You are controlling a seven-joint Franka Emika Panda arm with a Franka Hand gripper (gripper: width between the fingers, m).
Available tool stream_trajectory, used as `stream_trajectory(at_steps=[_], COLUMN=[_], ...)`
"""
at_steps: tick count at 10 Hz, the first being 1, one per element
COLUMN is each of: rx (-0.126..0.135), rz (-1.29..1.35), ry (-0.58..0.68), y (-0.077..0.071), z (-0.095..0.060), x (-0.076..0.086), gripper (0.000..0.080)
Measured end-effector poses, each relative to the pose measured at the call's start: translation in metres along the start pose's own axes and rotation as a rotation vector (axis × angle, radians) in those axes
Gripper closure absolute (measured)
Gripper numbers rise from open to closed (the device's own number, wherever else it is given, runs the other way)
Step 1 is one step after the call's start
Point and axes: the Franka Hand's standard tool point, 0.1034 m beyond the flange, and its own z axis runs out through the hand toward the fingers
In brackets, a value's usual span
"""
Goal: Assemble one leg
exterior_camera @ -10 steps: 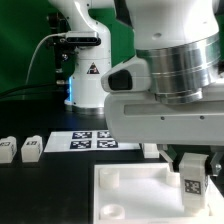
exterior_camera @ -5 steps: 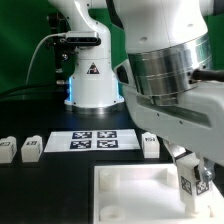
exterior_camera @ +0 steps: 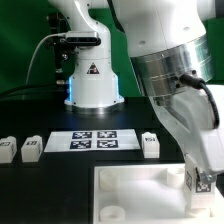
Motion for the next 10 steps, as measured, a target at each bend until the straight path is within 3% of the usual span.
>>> stream_trajectory(at_steps=[2, 3, 7, 8, 10], rx=[-0.014, -0.058, -0.067, -0.105, -0.132], rz=[-0.194, -0.391, -0.868, -1.059, -1.29], ry=[0.001, 0.009, 0.011, 0.049, 0.056], y=[0.001, 0.003, 0.002, 0.003, 0.002], z=[0.0, -0.002, -0.002, -0.001, 0.003], x=[-0.003, -0.006, -0.003, 0.002, 0.009], gripper=[0.0191, 0.0163, 0.0151, 0.0151, 0.0151])
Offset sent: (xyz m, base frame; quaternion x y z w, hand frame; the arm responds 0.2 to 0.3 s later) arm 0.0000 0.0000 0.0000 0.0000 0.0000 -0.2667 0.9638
